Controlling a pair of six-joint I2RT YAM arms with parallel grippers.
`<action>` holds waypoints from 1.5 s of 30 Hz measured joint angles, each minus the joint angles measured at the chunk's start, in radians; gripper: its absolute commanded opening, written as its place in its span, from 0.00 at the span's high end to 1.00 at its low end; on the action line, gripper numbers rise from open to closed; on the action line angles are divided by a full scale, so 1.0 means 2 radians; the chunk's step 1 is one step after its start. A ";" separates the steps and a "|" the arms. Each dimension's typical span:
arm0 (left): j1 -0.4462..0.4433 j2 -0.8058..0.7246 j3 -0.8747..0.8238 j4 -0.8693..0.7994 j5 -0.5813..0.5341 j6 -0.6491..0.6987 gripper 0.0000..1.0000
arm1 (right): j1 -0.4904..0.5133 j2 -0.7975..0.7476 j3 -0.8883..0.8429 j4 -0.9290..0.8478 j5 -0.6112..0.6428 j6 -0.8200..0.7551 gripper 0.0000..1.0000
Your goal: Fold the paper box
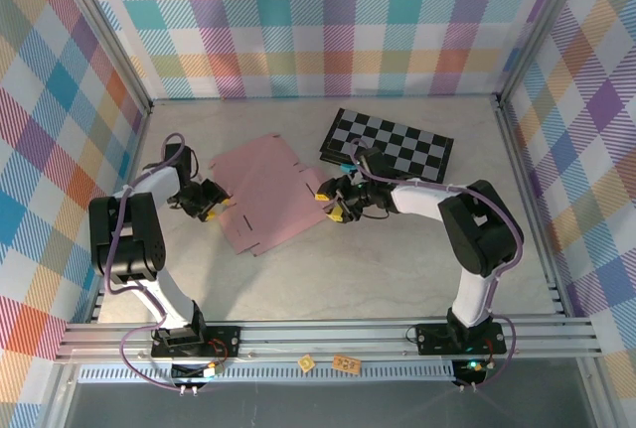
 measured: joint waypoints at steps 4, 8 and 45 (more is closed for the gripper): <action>0.000 0.002 -0.005 0.023 0.013 0.016 0.54 | 0.000 0.009 0.019 -0.018 -0.005 -0.008 0.43; -0.002 0.004 -0.016 0.043 0.027 0.025 0.54 | 0.000 0.018 0.039 -0.047 -0.008 -0.024 0.42; -0.091 -0.090 -0.123 0.015 0.070 0.076 0.57 | 0.000 0.136 0.208 -0.265 -0.017 -0.197 0.41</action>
